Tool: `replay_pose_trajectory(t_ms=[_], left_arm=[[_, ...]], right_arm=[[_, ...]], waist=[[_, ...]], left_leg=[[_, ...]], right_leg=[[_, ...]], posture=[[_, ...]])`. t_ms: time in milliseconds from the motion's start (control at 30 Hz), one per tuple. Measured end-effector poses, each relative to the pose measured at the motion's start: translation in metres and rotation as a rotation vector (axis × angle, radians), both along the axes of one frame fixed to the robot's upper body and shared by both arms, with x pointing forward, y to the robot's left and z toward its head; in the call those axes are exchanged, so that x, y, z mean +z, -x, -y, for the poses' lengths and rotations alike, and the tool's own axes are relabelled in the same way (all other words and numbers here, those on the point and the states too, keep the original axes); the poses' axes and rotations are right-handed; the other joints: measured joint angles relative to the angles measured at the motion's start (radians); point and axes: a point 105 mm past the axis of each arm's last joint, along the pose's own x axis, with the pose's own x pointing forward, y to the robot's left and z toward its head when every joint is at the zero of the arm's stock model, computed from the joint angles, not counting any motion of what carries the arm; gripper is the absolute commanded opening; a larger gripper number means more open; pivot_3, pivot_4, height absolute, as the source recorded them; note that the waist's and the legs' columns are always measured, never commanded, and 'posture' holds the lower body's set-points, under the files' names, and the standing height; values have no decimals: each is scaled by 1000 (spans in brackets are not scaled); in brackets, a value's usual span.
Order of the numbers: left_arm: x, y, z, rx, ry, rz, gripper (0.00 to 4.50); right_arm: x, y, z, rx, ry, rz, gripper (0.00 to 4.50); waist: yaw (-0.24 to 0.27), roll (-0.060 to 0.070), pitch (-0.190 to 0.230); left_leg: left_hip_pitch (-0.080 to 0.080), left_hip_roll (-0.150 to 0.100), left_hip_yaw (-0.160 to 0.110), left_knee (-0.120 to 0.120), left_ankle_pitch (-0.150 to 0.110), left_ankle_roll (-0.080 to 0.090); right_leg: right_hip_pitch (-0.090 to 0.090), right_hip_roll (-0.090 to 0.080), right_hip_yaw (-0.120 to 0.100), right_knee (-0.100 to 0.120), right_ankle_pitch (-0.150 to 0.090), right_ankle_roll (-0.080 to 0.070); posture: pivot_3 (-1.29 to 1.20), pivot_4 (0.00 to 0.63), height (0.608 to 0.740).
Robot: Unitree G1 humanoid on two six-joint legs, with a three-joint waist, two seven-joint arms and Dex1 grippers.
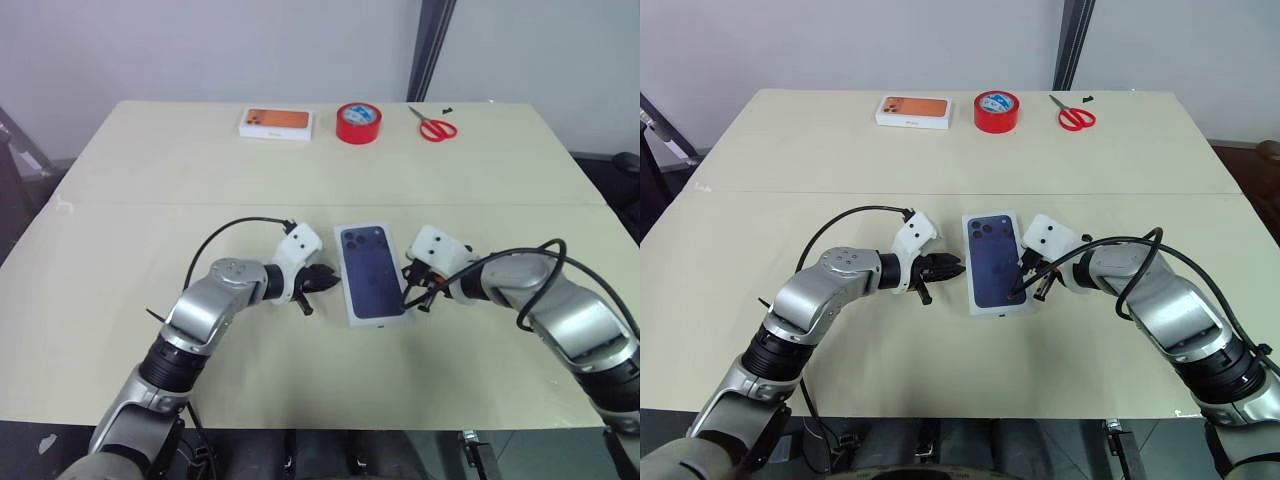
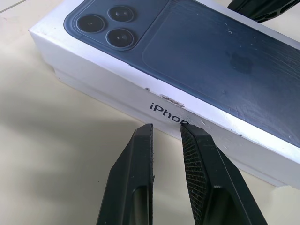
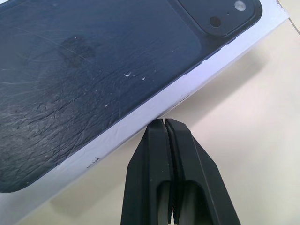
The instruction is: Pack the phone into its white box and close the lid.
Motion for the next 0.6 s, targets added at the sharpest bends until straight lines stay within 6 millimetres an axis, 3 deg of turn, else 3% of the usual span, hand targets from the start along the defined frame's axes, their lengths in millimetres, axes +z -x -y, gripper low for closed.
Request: replay_pose_trajectory(t_ms=[333, 600], left_arm=[[0, 0, 3, 1, 9, -5, 982], [-1, -7, -5, 54, 23, -17, 982]], right_arm=[[18, -7, 17, -5, -7, 57, 58], [22, -9, 4, 31, -56, 82, 58]], waist=[[0, 0, 0], [-4, 0, 0]], left_leg=[[0, 0, 0, 0, 0, 0], [0, 0, 0, 0, 0, 0]], right_leg=[[0, 0, 0, 0, 0, 0], [0, 0, 0, 1, 0, 0]], posture=[[0, 150, 725], [0, 150, 725]])
